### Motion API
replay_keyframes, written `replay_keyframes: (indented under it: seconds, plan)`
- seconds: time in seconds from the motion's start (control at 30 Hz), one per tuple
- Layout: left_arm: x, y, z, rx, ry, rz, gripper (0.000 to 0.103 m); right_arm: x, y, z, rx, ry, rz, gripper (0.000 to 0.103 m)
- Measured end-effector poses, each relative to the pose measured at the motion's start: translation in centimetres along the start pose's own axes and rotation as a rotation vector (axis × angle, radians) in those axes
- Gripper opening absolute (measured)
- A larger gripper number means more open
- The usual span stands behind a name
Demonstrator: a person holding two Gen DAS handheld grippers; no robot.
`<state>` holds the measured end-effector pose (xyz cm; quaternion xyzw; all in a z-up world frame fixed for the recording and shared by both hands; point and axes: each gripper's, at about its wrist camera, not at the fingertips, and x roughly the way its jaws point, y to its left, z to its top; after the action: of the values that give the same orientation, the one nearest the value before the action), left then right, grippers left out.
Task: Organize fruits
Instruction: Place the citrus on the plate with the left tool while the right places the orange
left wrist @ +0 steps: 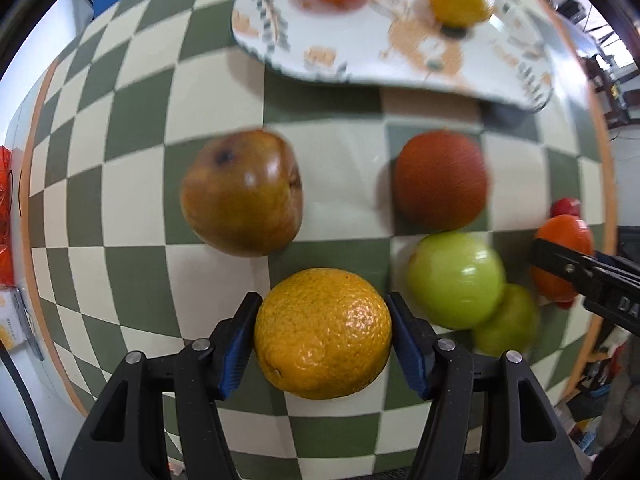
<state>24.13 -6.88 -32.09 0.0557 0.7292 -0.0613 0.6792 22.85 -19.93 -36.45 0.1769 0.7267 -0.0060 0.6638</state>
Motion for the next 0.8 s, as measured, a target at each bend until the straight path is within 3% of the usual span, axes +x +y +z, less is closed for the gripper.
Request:
replay_keyframes:
  seconds: [0.13,0.23,0.4,0.57,0.8]
  plan:
    - [-4.4,0.0,2.5,-0.029,-0.063,-0.086,0.06,-3.4,0.8,1.1,-0.001,-0.058,0.065,0.067]
    - [-7.1,0.6,6.4,-0.048,-0.113,-0.117,0.06,-5.9,1.6,3.4,-0.013,-0.104,0.096,0.067]
    - [-6.4,3.3,12.3,-0.064,-0.106,-0.1,0.06,-7.8,3.0,9.1,-0.045,-0.142,0.101,0.067]
    - [-4.0,6.3,16.4,-0.07,-0.039,-0.084,0.06,-5.0,6.6,13.7,-0.105,-0.11,0.086,0.067]
    - [-2.1,7.7,19.0,-0.088,0.02,-0.085,0.06,-0.5,11.4,15.2,-0.174,-0.057,0.075,0.067]
